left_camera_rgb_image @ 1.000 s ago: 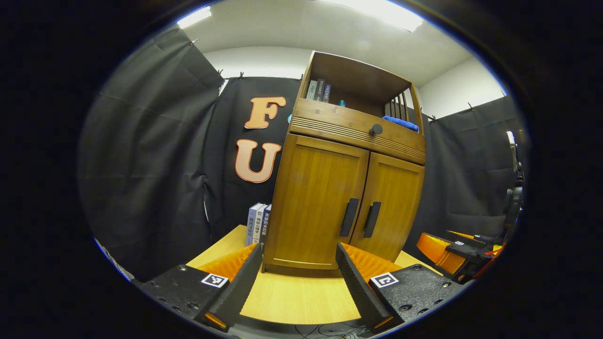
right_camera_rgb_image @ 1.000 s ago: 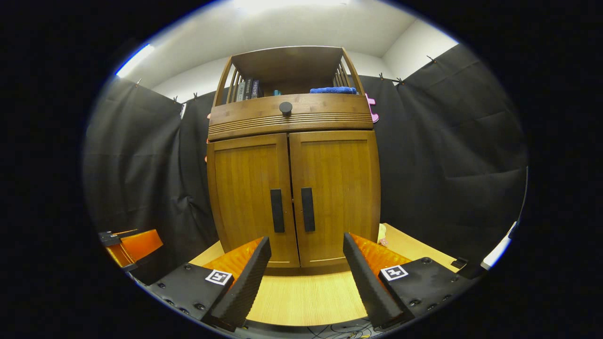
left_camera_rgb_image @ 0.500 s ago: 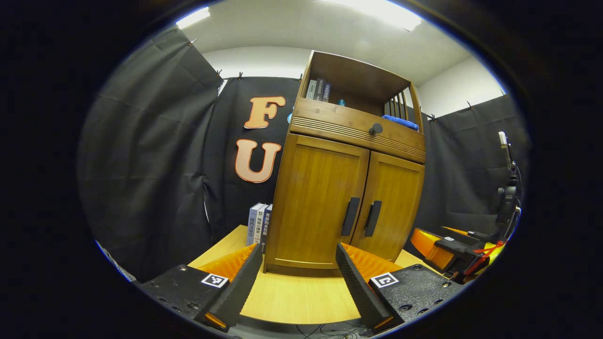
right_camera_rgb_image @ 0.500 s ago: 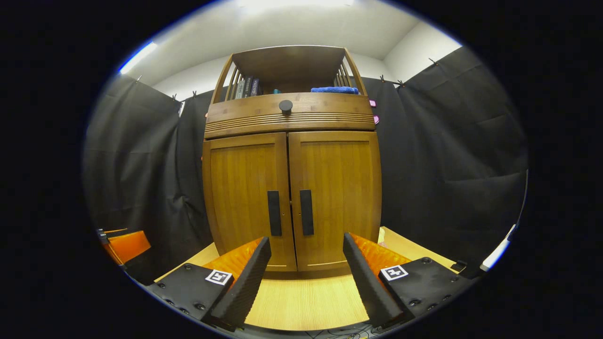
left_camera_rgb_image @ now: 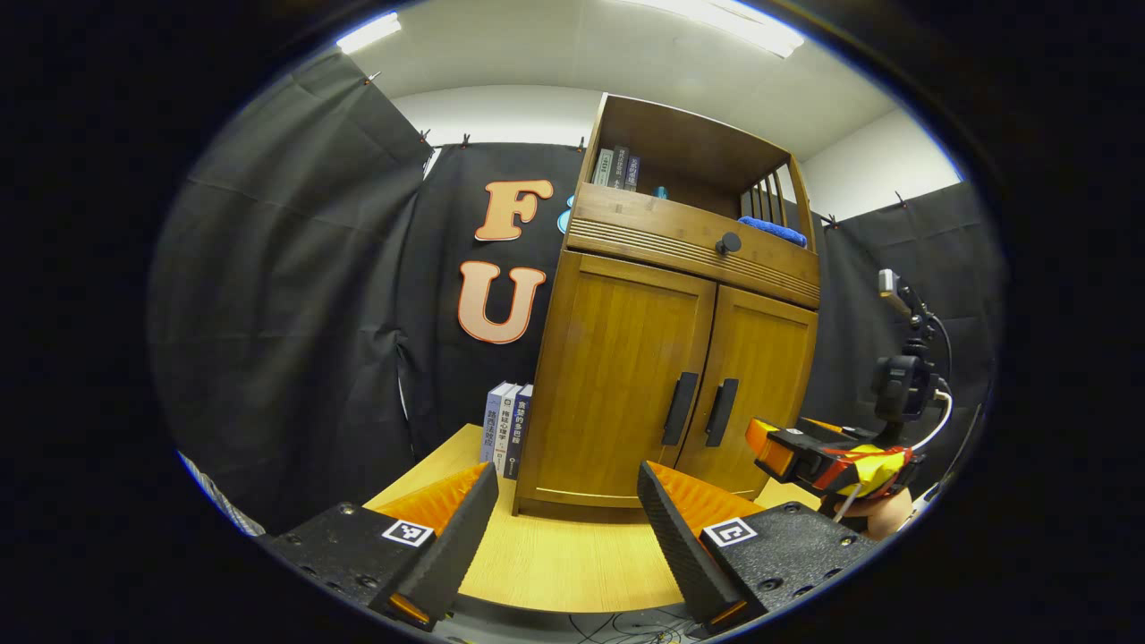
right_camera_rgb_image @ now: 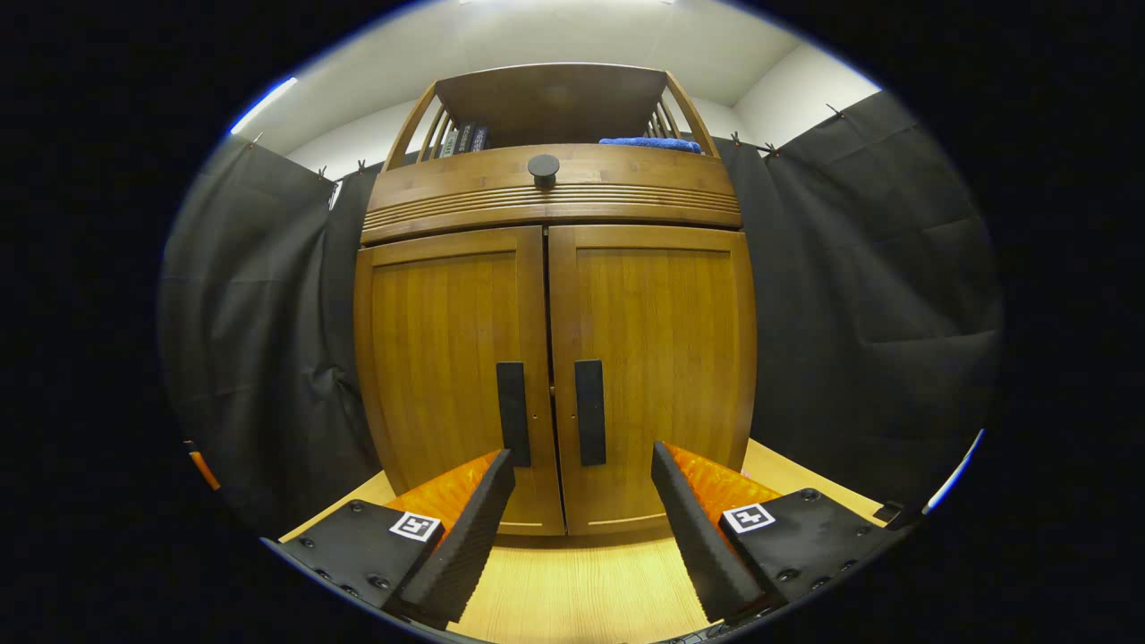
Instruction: Open the right door of the double-door shoe cabinet with the right hand, and open the left door with the left hand.
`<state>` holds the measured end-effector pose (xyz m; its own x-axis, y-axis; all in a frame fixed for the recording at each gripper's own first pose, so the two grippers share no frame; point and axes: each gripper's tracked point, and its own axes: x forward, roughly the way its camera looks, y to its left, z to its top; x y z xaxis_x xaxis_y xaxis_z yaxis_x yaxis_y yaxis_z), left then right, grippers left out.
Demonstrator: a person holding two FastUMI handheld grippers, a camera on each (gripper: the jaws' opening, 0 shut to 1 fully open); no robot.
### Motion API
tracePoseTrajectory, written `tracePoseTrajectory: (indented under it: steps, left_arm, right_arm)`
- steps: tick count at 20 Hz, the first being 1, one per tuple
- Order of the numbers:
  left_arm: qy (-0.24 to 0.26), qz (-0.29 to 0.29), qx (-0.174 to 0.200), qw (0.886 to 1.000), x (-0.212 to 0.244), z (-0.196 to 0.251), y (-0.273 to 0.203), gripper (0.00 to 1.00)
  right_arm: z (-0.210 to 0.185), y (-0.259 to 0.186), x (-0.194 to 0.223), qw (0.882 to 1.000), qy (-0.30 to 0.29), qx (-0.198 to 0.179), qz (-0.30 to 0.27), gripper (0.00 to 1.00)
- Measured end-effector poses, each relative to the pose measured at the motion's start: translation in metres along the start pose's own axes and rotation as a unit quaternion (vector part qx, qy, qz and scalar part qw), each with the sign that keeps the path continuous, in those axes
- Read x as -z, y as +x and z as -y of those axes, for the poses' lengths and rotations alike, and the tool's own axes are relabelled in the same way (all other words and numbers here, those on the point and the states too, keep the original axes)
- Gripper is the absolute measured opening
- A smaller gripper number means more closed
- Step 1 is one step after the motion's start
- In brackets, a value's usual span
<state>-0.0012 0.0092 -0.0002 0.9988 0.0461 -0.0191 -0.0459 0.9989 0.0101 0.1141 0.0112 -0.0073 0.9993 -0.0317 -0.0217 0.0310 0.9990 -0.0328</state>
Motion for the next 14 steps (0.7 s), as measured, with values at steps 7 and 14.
tracePoseTrajectory:
  steps: [7, 14]
  left_arm:
    - [0.0, -0.001, -0.018, 1.0, 0.0, -0.004, 0.0, 0.95]
    - [0.014, -0.002, -0.022, 1.0, -0.001, -0.007, 0.001, 0.92]
  right_arm:
    - [0.006, 0.076, -0.006, 0.999, -0.024, 0.017, 0.013, 0.99]
    - [0.021, 0.145, 0.006, 0.999, -0.033, 0.031, -0.001, 0.91]
